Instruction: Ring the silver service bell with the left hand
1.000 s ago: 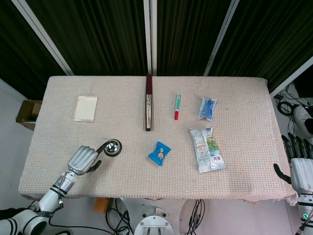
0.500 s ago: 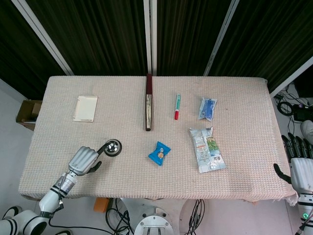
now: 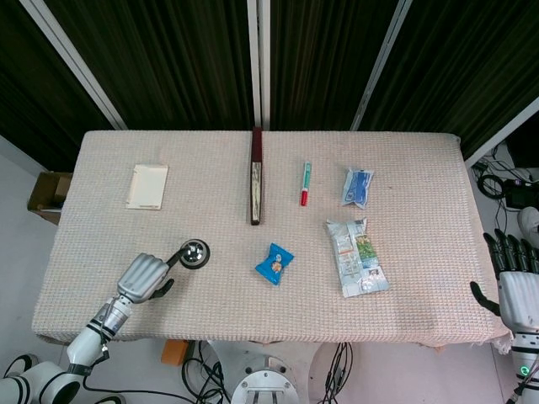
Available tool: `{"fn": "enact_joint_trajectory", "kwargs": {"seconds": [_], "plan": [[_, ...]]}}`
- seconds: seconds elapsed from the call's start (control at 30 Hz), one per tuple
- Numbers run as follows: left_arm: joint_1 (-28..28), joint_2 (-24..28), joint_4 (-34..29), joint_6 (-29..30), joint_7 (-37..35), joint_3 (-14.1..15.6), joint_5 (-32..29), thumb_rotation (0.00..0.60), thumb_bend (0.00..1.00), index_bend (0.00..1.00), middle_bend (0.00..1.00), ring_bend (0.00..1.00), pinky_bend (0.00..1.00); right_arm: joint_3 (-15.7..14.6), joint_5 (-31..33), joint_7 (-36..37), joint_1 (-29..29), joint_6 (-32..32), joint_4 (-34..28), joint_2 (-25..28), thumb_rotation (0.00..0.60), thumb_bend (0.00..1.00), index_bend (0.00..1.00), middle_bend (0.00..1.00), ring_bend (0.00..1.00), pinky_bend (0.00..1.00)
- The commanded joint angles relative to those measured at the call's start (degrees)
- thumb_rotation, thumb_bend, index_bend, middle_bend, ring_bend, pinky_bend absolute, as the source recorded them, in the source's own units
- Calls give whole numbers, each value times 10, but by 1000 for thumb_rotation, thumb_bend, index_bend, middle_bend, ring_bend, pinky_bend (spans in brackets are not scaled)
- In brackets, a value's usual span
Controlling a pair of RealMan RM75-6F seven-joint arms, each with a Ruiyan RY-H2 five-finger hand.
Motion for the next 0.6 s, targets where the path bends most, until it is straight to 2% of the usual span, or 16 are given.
{"fn": "enact_joint_trajectory", "kwargs": {"seconds": [0.03, 0.2, 0.47, 0.6], "plan": [[-2, -3, 3, -7, -1, 1, -3, 600, 429, 85, 781, 703, 688, 0, 1, 0, 1, -2, 2, -2, 600, 185, 0, 0, 0, 0], [-5, -3, 4, -15, 5, -1, -9, 600, 429, 86, 772, 703, 688, 0, 1, 1, 0, 0, 3, -1, 600, 185, 0, 0, 0, 0], [1, -6, 2, 20, 3, -5, 10, 600, 429, 86, 772, 703, 688, 0, 1, 6, -1, 1, 6, 0, 600, 186, 0, 0, 0, 0], [-2, -7, 5, 8, 3, -1, 7, 600, 429, 86, 773, 703, 688, 0, 1, 7, 0, -1, 7, -2, 600, 185, 0, 0, 0, 0]]}}
